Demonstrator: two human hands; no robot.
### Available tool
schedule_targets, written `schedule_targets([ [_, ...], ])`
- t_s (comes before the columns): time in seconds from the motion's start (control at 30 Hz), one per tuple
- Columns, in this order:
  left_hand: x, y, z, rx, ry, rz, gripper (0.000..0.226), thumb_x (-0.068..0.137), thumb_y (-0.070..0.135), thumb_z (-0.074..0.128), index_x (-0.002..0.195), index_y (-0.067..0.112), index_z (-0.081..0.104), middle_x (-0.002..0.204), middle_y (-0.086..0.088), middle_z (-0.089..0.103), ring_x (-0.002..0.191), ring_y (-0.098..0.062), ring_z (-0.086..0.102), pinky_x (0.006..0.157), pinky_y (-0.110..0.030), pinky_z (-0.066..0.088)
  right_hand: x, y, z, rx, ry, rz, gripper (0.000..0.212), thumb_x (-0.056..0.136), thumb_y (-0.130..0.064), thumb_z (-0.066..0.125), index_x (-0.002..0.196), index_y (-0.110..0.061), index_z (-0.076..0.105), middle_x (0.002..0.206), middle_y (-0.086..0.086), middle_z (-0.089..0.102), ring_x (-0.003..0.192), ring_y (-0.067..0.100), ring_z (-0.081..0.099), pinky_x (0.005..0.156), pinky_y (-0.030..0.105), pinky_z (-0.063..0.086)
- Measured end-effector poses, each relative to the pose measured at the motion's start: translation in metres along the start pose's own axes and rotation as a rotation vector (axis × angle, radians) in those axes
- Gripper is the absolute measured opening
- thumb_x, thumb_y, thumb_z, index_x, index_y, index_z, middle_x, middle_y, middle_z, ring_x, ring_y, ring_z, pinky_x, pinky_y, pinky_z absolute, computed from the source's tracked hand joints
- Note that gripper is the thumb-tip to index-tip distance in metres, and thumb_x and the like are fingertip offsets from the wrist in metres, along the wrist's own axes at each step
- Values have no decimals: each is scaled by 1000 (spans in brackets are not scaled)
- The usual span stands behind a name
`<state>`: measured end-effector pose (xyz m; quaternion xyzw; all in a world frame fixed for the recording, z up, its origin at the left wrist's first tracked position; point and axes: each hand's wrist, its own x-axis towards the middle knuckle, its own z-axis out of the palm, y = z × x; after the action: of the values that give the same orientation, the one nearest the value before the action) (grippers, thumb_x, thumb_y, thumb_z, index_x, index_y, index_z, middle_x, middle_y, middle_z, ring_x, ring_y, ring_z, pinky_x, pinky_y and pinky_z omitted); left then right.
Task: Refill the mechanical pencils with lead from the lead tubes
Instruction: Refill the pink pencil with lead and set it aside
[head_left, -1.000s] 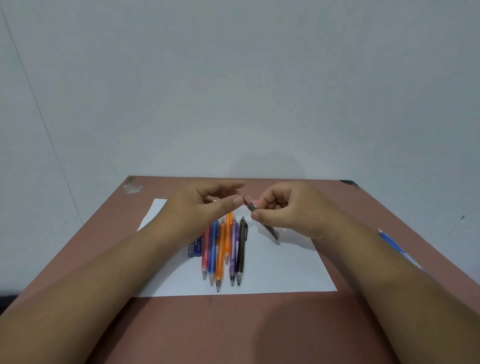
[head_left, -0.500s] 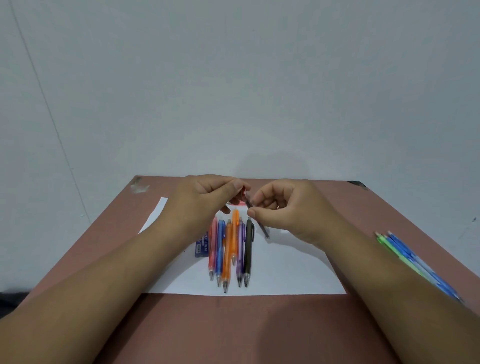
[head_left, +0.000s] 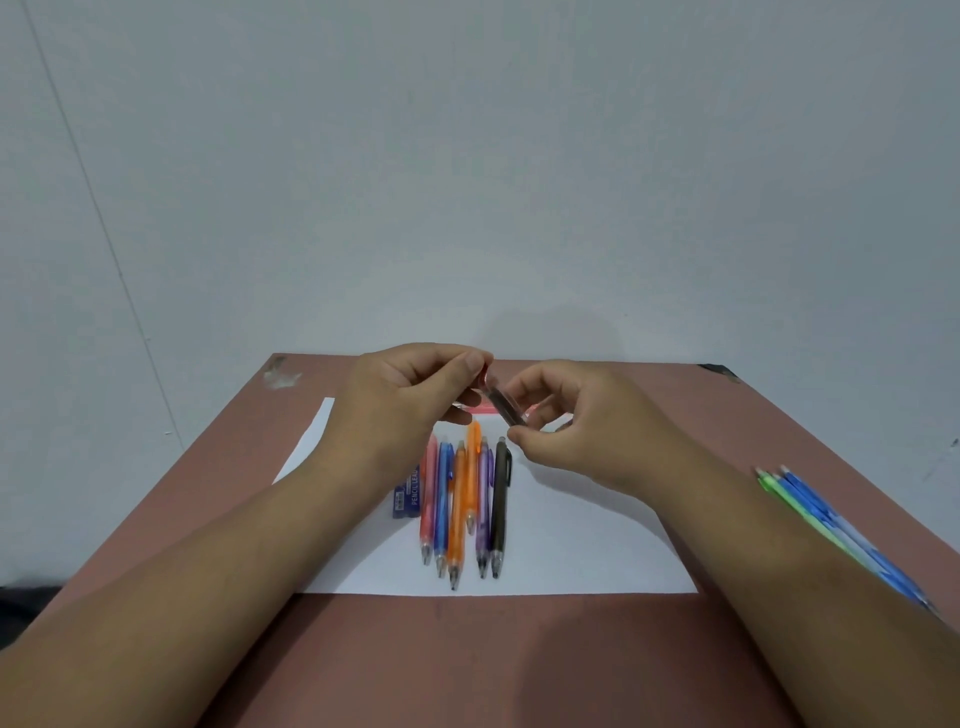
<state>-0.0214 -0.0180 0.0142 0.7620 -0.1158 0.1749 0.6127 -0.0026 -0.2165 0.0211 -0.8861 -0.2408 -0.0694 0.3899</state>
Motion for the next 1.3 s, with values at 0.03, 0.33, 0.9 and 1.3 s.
schedule_targets([
  [0.03, 0, 0, 0, -17, 3, -20, 17, 97, 29, 62, 101, 23, 77, 85, 8, 77, 83, -10, 72, 68, -18, 58, 0, 0, 0, -19, 9, -5, 24, 84, -26, 79, 94, -43, 65, 92, -19, 71, 89, 0, 66, 75, 19, 57],
  [0.33, 4, -8, 1, -250, -78, -276, 15, 97, 19, 65, 103, 17, 78, 96, -13, 77, 89, -26, 73, 88, -40, 57, 9, 16, -5, -175, 244, -103, 36, 85, -7, 72, 109, -34, 73, 101, -16, 64, 99, -5, 56, 79, 7, 46],
  [0.9, 4, -10, 7, -500, -190, -453, 18, 98, -2, 57, 109, 1, 71, 106, -21, 75, 105, -29, 73, 89, -33, 58, 12, 15, 1, -295, 331, -350, 46, 88, 4, 70, 126, -21, 71, 110, -12, 52, 98, -6, 52, 86, 3, 41],
  [1.3, 4, -2, 6, -589, -165, -453, 25, 105, 13, 49, 120, 2, 66, 109, -20, 75, 103, -32, 73, 88, -35, 59, 9, 9, -3, -421, 487, -404, 79, 90, 4, 68, 155, -28, 39, 108, -1, 52, 91, 9, 52, 83, 16, 49],
])
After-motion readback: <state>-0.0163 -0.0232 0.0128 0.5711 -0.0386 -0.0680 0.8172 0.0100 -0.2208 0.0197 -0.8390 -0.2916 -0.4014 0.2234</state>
